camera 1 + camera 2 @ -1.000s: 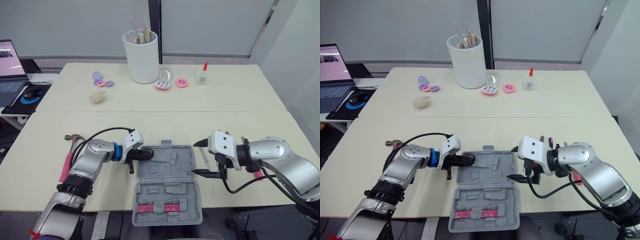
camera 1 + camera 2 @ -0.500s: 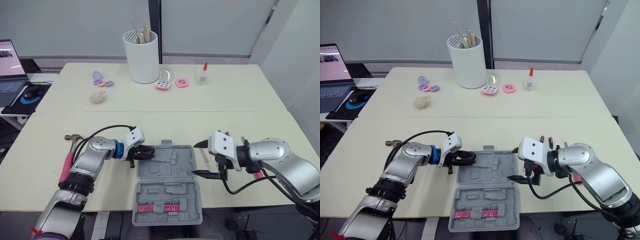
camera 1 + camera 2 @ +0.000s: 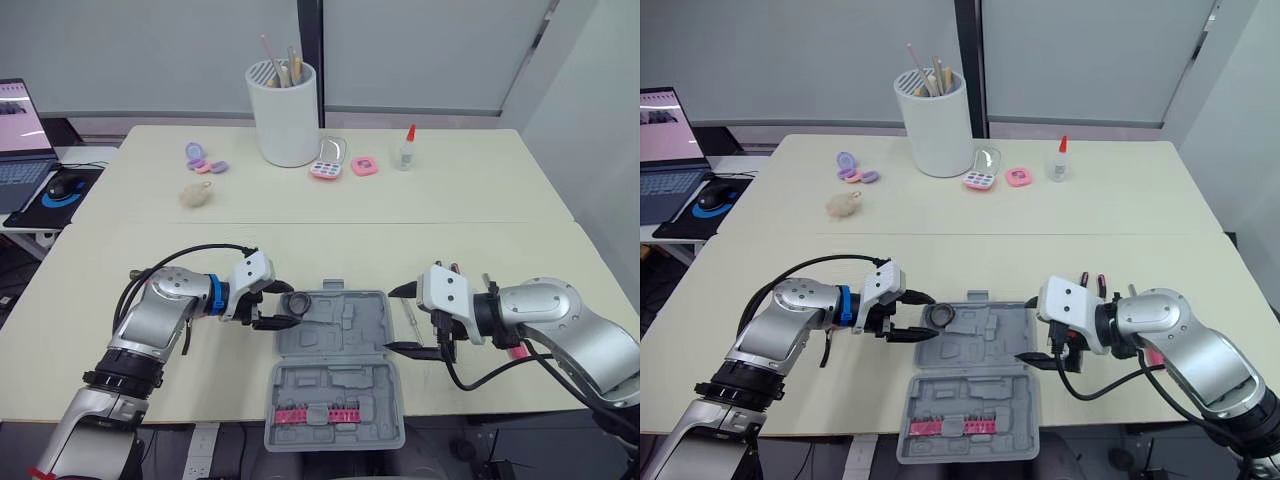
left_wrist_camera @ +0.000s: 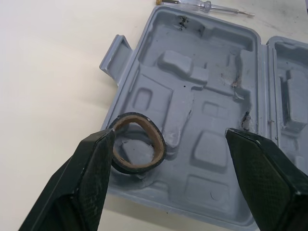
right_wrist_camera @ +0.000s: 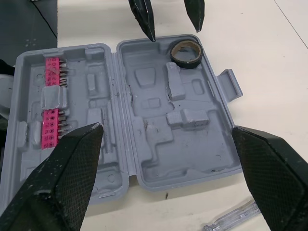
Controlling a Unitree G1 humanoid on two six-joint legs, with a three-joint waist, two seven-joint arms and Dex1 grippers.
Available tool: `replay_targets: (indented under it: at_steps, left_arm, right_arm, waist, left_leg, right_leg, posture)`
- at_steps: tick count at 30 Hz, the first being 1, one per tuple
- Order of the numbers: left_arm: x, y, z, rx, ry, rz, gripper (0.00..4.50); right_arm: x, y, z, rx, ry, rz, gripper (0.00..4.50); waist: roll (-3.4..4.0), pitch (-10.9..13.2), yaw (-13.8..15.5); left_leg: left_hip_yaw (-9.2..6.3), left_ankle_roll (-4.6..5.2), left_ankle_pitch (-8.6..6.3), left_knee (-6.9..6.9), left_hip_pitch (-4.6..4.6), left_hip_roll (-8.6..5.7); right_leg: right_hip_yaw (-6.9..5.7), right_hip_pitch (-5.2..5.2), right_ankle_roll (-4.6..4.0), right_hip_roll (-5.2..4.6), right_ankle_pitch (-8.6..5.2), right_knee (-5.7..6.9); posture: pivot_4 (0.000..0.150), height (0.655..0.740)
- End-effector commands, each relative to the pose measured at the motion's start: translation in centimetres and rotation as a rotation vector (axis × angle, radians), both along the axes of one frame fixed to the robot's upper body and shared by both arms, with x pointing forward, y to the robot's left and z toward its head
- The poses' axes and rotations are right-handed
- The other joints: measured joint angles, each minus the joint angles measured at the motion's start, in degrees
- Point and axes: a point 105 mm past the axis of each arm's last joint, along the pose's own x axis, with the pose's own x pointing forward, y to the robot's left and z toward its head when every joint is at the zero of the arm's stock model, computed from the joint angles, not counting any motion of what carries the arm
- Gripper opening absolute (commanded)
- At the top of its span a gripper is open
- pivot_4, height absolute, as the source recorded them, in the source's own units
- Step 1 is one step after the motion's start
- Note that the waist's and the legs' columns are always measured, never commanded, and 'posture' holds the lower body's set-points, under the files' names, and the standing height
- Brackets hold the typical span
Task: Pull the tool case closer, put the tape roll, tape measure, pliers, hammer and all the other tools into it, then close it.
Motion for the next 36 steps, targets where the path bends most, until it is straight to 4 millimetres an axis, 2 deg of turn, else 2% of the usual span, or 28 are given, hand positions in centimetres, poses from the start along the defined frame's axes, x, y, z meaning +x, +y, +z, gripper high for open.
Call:
replay_targets:
  at_steps: [1, 7, 12, 16, 20, 36]
  left_arm:
    - [0.3, 0.2, 1.1, -0.059, -0.045, 0.004, 3.4]
    - [0.5, 0.1, 1.0, -0.064, -0.063, 0.009, 1.6]
    - [0.2, 0.2, 0.8, -0.043, -0.096, -0.025, 1.6]
    - [-0.5, 0.9, -0.5, 0.082, -0.17, -0.143, 1.6]
    - [0.0, 1.0, -1.3, 0.139, -0.23, -0.177, 1.6]
    - [1.0, 0.1, -2.2, 0.223, -0.334, -0.27, 1.6]
  right_arm:
    - [-0.2, 0.2, 1.1, 0.01, -0.055, 0.018, 4.5]
    - [-0.2, 0.2, 1.1, 0.008, -0.054, 0.018, 4.5]
    - [-0.1, 0.1, 1.1, 0.007, -0.056, 0.017, 4.5]
    - [-0.1, 0.2, 1.2, 0.009, -0.058, 0.018, 4.5]
    - [-0.1, 0.3, 1.2, 0.011, -0.057, 0.02, 4.5]
    - [-0.2, 0.3, 1.1, 0.008, -0.055, 0.02, 4.5]
  waist:
    - [0.0, 0.0, -0.01]
    - [0.0, 0.0, -0.02]
    - [0.0, 0.0, -0.02]
    - [0.01, 0.0, -0.06]
    - [0.0, 0.0, 0.04]
    - [0.0, 0.0, 0.02]
  left_leg:
    - [0.0, 0.0, 0.0, 0.0, 0.0, 0.0]
    - [0.0, 0.0, 0.0, 0.0, 0.0, 0.0]
    - [0.0, 0.0, 0.0, 0.0, 0.0, 0.0]
    - [0.01, 0.0, 0.0, -0.01, 0.01, 0.02]
    - [0.01, 0.0, 0.0, 0.0, 0.0, 0.02]
    - [0.02, 0.0, 0.0, 0.0, -0.01, 0.0]
  right_leg:
    - [0.0, 0.0, 0.0, 0.0, 0.0, 0.0]
    - [0.0, 0.0, 0.0, 0.0, 0.0, 0.0]
    - [0.0, 0.0, 0.0, 0.0, 0.0, 0.0]
    - [0.01, -0.01, 0.0, 0.0, 0.0, 0.0]
    - [-0.01, -0.01, 0.0, 0.0, 0.0, 0.0]
    - [-0.03, -0.01, 0.0, 0.02, 0.0, 0.0]
  posture:
    - [0.15, 0.7376]
    - [0.15, 0.7376]
    - [0.15, 0.7376]
    - [0.15, 0.7376]
    - [0.15, 0.7376]
    - [0.15, 0.7376]
